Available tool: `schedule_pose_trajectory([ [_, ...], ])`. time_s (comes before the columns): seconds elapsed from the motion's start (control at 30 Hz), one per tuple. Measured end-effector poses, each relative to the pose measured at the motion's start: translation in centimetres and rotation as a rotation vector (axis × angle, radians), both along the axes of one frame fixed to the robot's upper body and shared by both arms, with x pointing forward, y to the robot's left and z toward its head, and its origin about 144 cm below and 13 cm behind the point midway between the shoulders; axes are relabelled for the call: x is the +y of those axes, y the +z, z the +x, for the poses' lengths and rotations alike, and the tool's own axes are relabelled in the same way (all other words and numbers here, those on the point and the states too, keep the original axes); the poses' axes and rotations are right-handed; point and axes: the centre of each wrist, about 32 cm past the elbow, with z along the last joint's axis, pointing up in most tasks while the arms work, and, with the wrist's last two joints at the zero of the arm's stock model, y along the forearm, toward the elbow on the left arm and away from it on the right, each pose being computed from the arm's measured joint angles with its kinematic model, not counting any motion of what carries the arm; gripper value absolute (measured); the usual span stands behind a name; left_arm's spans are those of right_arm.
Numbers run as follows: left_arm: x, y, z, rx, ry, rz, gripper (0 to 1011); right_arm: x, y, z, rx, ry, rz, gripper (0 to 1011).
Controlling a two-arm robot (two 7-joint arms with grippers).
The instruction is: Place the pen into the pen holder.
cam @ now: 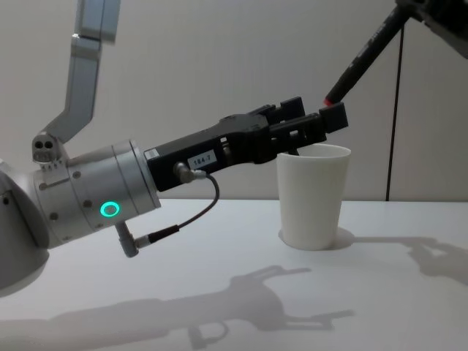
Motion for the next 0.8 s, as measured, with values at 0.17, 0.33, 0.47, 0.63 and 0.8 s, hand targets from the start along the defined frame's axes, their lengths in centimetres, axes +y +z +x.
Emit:
schedule_pose_trajectory([
  [0.17, 0.0, 0.0, 0.0, 0.000, 0.000, 0.000, 1002, 0.2, -0.1, 0.7, -0.012, -0.015, -0.045, 194],
  [0.33, 0.0, 0.0, 0.0, 0.000, 0.000, 0.000, 1002, 0.5, -0.4, 1.5, -0.019, -0.028, -0.099, 193],
  [0.47, 0.0, 0.0, 0.0, 0.000, 0.000, 0.000, 1002, 0.8, -0.6, 1.9, -0.014, -0.036, -0.135, 193],
  [0.63, 0.0, 0.0, 0.0, 0.000, 0.000, 0.000, 1002, 1.3, -1.0, 2.5, -0.001, -0.040, -0.177, 193],
  [0.8, 0.0, 0.0, 0.0, 0.000, 0.000, 0.000, 1002, 1.7, -1.4, 2.9, 0.016, -0.041, -0.211, 193],
])
